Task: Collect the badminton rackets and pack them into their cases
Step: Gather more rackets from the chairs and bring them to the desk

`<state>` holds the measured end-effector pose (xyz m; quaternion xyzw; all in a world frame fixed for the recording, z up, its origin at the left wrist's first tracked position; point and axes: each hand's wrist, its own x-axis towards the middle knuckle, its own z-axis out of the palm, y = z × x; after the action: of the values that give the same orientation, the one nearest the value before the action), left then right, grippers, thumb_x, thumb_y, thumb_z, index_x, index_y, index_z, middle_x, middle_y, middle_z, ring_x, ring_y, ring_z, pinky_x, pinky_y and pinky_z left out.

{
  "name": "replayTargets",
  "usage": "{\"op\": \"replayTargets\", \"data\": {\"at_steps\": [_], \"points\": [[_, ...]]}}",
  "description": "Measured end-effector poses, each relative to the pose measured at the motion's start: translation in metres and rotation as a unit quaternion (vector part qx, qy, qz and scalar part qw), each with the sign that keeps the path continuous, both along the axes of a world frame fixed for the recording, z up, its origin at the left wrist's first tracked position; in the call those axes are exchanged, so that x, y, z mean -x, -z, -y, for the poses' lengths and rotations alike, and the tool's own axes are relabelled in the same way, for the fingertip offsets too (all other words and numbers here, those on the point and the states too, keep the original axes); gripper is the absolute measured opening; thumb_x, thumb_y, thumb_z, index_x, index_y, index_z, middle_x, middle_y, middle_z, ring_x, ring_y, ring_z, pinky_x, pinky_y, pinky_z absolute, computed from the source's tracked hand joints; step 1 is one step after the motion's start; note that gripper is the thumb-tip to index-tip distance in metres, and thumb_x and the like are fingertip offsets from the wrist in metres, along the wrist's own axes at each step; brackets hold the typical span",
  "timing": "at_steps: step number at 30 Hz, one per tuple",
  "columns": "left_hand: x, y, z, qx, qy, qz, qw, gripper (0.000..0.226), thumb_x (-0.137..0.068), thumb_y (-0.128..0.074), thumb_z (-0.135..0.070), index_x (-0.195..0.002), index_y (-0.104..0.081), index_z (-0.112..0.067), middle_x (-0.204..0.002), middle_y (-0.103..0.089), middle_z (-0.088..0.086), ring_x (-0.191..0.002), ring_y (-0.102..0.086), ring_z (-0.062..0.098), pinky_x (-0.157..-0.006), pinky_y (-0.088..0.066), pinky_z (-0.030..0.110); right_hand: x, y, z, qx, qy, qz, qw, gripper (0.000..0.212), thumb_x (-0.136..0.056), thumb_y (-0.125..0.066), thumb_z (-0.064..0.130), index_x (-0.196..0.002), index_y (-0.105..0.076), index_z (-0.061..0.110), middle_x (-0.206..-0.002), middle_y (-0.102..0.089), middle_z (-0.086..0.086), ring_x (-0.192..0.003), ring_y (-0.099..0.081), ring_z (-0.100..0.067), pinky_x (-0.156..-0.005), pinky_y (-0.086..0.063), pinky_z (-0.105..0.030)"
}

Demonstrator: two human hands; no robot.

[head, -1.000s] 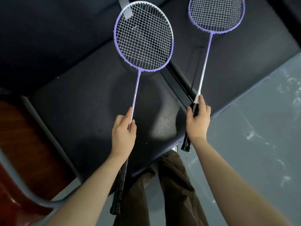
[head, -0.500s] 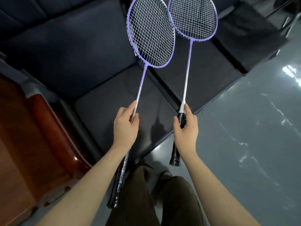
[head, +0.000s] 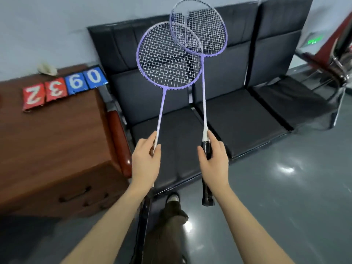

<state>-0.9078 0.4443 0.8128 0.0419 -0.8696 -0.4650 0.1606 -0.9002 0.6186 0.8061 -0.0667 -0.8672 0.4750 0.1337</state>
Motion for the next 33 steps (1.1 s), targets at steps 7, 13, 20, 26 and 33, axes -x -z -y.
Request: {"op": "replayTargets", "data": {"at_steps": [7,13,20,26,33], "points": [[-0.079,-0.049,0.077,0.034,-0.071,-0.035,0.996,0.039,-0.088,-0.059,-0.005,-0.126,-0.056,-0.011,-0.082,-0.050,-0.001,-0.069,-0.049,0.002,-0.070,-0.035,0.005,-0.046,-0.041,0.067,-0.025,-0.118,-0.039,0.992,0.050,-0.091,-0.055,0.021,-0.138,-0.040,0.022,-0.097,-0.052,-0.003,-0.078,-0.054,-0.027,-0.082,-0.046,-0.047],[-0.132,-0.061,0.162,0.042,-0.141,-0.056,0.988,0.041,-0.087,-0.061,-0.009,-0.127,-0.056,-0.016,-0.083,-0.053,-0.004,-0.074,-0.051,0.002,-0.071,-0.041,0.008,-0.075,-0.052,0.145,0.001,-0.200,-0.076,0.977,0.050,-0.089,-0.059,0.019,-0.136,-0.043,0.023,-0.106,-0.056,0.003,-0.094,-0.056,-0.015,-0.090,-0.046,-0.046],[-0.192,-0.059,0.315,0.040,-0.242,-0.064,0.967,0.038,-0.084,-0.064,-0.007,-0.121,-0.060,-0.013,-0.077,-0.048,-0.017,-0.071,-0.050,-0.003,-0.070,-0.031,-0.003,-0.102,-0.065,0.309,-0.014,-0.307,-0.088,0.947,0.055,-0.086,-0.058,0.016,-0.138,-0.040,0.025,-0.106,-0.051,0.013,-0.099,-0.055,-0.014,-0.093,-0.045,-0.043],[-0.232,-0.058,0.454,0.016,-0.274,-0.056,0.960,0.036,-0.086,-0.061,-0.008,-0.121,-0.060,-0.014,-0.079,-0.052,-0.001,-0.069,-0.050,0.011,-0.070,-0.038,0.011,-0.132,-0.060,0.458,-0.003,-0.340,-0.096,0.936,0.056,-0.086,-0.058,0.015,-0.137,-0.041,0.030,-0.094,-0.051,0.014,-0.086,-0.053,-0.002,-0.085,-0.046,-0.034],[-0.231,-0.064,0.561,0.009,-0.293,-0.029,0.956,0.036,-0.085,-0.061,-0.008,-0.121,-0.061,-0.012,-0.077,-0.050,-0.003,-0.067,-0.049,0.004,-0.065,-0.033,0.004,-0.135,-0.053,0.561,0.039,-0.346,-0.078,0.934,0.055,-0.086,-0.059,0.015,-0.134,-0.043,0.033,-0.109,-0.049,0.034,-0.103,-0.048,0.016,-0.085,-0.033,0.000]]}}
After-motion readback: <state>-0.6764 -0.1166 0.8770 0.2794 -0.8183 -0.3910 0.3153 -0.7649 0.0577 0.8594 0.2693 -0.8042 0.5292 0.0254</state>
